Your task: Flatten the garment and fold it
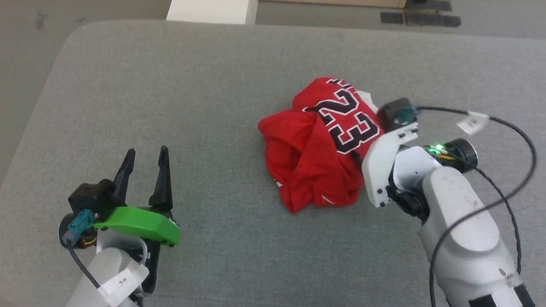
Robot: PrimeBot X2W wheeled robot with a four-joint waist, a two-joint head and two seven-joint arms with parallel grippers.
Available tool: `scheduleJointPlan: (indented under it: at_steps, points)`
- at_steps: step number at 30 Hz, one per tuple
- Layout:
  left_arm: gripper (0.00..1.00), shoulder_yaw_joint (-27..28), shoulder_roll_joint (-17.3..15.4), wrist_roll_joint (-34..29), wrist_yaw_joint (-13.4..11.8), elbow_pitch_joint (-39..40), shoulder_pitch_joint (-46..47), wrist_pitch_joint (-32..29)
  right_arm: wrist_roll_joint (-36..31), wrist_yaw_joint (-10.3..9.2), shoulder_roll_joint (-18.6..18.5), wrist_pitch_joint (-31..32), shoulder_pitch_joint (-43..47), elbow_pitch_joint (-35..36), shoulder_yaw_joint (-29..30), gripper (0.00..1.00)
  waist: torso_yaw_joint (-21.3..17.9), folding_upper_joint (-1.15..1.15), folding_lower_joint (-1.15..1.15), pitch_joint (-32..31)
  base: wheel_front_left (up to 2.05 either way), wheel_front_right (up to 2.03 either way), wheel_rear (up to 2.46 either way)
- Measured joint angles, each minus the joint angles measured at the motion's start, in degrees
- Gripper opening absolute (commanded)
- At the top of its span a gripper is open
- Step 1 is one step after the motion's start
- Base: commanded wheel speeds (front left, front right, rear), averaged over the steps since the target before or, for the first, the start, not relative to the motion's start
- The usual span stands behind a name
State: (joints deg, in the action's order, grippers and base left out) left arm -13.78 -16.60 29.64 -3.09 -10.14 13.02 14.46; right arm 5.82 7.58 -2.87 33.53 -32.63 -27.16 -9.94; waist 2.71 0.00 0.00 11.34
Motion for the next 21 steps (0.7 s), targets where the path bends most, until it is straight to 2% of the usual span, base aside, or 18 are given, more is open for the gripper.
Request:
scheduleJointPlan:
  at_steps: [4,12,13,14,15,21]
  points:
    - [1.00,-0.1,0.6,-0.1,0.4,-0.1,1.4,0.0,-3.4,0.00,0.0,5.4,-3.0,-3.0,-2.5,1.00,1.4,0.00,0.00,2.4,0.00,0.00,0.00]
    - [1.00,-0.2,1.6,-0.3,1.3,-1.1,2.4,0.0,-2.1,-0.07,-0.9,10.4,-5.0,-6.6,-8.7,1.00,4.1,0.00,0.00,5.2,0.00,0.00,0.00]
    - [1.00,-0.1,1.6,-0.3,1.4,-1.3,2.4,0.0,-1.7,-0.11,-1.1,10.5,-5.1,-6.7,-9.1,0.74,4.2,0.00,0.00,5.3,0.00,0.00,0.00]
    - [1.00,-0.1,1.7,-0.3,1.5,-1.5,2.4,0.0,-0.9,-0.20,-1.4,10.6,-5.2,-6.7,-9.5,0.25,4.3,0.00,0.00,5.3,0.00,0.00,0.00]
    - [1.00,-0.1,1.7,-0.3,1.5,-1.6,2.4,0.0,-0.3,-0.38,-1.6,9.9,-5.3,-6.6,-9.9,0.00,4.3,0.00,0.00,5.2,0.00,0.00,0.00]
    - [1.00,0.2,1.7,-0.4,1.6,-2.2,2.3,0.0,3.8,-0.32,-1.5,3.6,-4.9,-5.6,-8.8,0.00,3.4,0.00,0.00,3.7,0.00,0.00,0.00]
